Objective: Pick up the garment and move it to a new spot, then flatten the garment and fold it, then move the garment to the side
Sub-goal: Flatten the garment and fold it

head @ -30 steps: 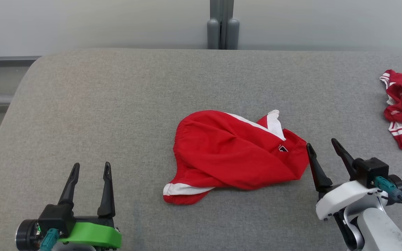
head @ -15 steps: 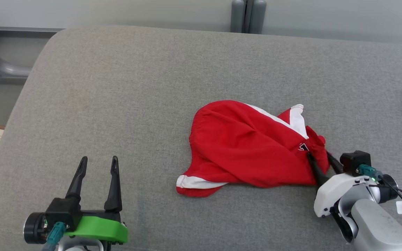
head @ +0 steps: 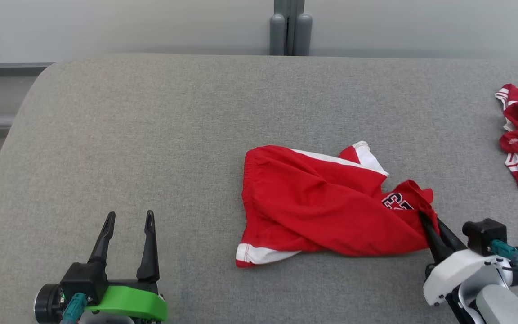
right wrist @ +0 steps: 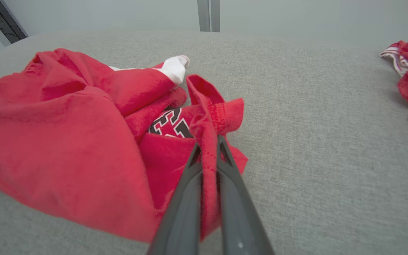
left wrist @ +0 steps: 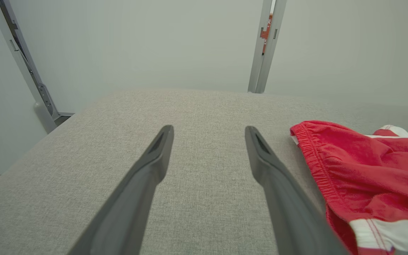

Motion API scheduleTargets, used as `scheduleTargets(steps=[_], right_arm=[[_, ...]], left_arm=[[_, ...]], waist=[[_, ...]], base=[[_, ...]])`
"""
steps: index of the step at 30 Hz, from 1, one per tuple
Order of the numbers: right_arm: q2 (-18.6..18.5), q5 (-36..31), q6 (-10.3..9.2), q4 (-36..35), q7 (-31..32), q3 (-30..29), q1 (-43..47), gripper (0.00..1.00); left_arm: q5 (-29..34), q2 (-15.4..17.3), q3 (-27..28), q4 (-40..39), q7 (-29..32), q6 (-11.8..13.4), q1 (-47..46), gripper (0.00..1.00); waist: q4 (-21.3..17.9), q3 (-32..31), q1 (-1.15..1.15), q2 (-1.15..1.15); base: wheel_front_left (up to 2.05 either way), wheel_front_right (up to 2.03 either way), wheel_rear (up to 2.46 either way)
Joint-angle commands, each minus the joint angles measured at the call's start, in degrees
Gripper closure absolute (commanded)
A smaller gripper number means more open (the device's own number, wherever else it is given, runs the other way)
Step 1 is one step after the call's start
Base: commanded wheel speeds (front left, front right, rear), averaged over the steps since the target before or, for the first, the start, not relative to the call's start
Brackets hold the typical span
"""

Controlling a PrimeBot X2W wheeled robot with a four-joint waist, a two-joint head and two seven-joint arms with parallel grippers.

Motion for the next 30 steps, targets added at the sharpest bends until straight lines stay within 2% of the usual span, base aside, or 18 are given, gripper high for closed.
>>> scheduleTargets(steps=[1, 5, 12, 13, 14, 23, 30], right_arm=[[-0.4, 0.44, -0.1, -2.06, -0.25, -1.16, 2.58, 1.0], [-0.49, 1.1, -0.1, -8.8, 1.03, -4.07, 9.34, 1.0], [1.48, 2.41, -0.1, -18.93, 7.98, -10.26, 18.91, 1.0], [1.34, 1.51, -0.11, -19.84, 8.05, -11.24, 19.18, 0.67], [1.56, 0.73, -0.1, -20.77, 8.14, -11.95, 19.53, 0.0], [2.64, -3.76, -0.1, -25.96, 8.65, -13.13, 19.84, 0.0], [1.18, -4.56, -0.1, -25.18, 10.34, -8.77, 17.74, 0.0]], left_arm=[[-0.2, 0.05, 0.04, 0.01, 0.03, 0.26, 0.63, 0.0], [-0.68, 0.06, -0.49, 0.0, 0.03, 0.47, 1.06, 0.0], [-1.06, 0.07, -0.82, 0.18, 0.03, 0.83, 0.68, 0.0], [-1.1, 0.07, -0.87, 0.24, 0.03, 0.83, 0.59, 0.0], [-1.16, 0.06, -0.96, 0.35, 0.03, 0.78, 0.48, 0.0], [-0.81, 0.07, -0.9, 0.84, 0.03, 0.36, 1.01, 0.0], [-0.38, 0.07, -0.75, 0.51, 0.03, 0.12, 1.55, 0.0]], waist=[[-1.5, -0.8, 0.0, 0.0], [-2.58, -0.67, 0.0, 0.0], [-3.44, -0.22, 0.0, 0.0], [-3.44, -0.22, 0.0, 0.0], [-3.41, -0.23, 0.0, 0.0], [-2.67, -1.85, 0.0, 0.0], [-1.95, -2.29, 0.0, 0.0]], base=[[0.0, 0.0, 0.0], [0.0, 0.0, 0.0], [0.0, 0.0, 0.0], [0.0, 0.0, 0.0], [0.0, 0.0, 0.0], [0.0, 0.0, 0.0], [0.0, 0.0, 0.0]])
